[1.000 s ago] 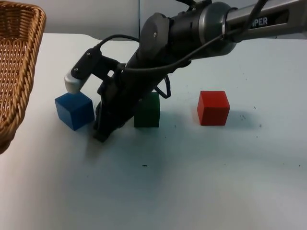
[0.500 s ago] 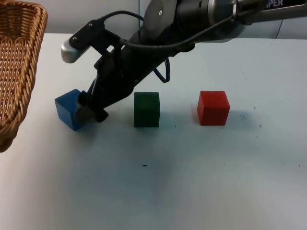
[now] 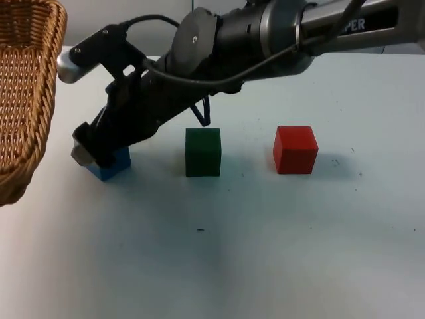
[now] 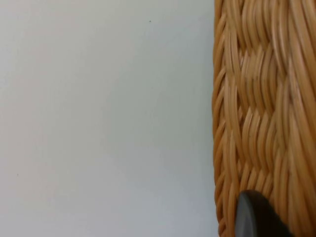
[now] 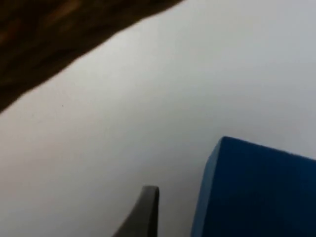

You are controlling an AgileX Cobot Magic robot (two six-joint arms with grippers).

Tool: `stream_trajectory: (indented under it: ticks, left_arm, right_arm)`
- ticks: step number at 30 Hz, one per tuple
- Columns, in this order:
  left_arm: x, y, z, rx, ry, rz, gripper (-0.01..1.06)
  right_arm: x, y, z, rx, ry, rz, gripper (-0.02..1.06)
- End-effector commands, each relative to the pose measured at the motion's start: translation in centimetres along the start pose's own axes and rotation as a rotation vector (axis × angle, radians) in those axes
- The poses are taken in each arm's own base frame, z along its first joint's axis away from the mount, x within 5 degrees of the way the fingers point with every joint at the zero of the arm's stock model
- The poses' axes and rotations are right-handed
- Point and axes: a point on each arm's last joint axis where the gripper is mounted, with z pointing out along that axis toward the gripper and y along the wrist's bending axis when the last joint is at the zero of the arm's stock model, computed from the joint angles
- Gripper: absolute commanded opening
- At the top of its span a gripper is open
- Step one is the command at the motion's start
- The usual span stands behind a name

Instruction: Pick up the basket with the left hand and place the blue cube into the basket with the right hand.

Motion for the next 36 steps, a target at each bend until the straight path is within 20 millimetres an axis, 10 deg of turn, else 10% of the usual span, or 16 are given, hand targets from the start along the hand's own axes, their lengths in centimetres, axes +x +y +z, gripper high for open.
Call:
stream_trajectory:
  ticks: [1, 6, 16, 28, 36]
  left_arm:
    - [-0.3, -0.7, -0.2, 0.046, -0.01, 0.009, 0.0]
    - [-0.3, -0.7, -0.2, 0.046, -0.01, 0.009, 0.0]
    - [-0.3, -0.7, -0.2, 0.044, -0.012, 0.009, 0.0]
    - [-0.3, -0.7, -0.2, 0.042, -0.016, 0.001, 0.0]
    - [-0.5, -0.6, -0.2, 0.029, -0.029, -0.023, 0.0]
  right_arm:
    - [0.4, 0.4, 0.8, 0.0, 0.003, 0.021, 0.86]
    - [0.9, 0.6, 1.4, 0.004, 0.003, 0.039, 0.71]
    - [1.2, 1.0, 1.3, -0.04, 0.045, 0.04, 0.0]
    - [0.0, 0.0, -2.2, 0.057, 0.206, -0.008, 0.0]
    - [-4.3, -1.1, -8.8, 0.102, 0.15, -0.013, 0.0]
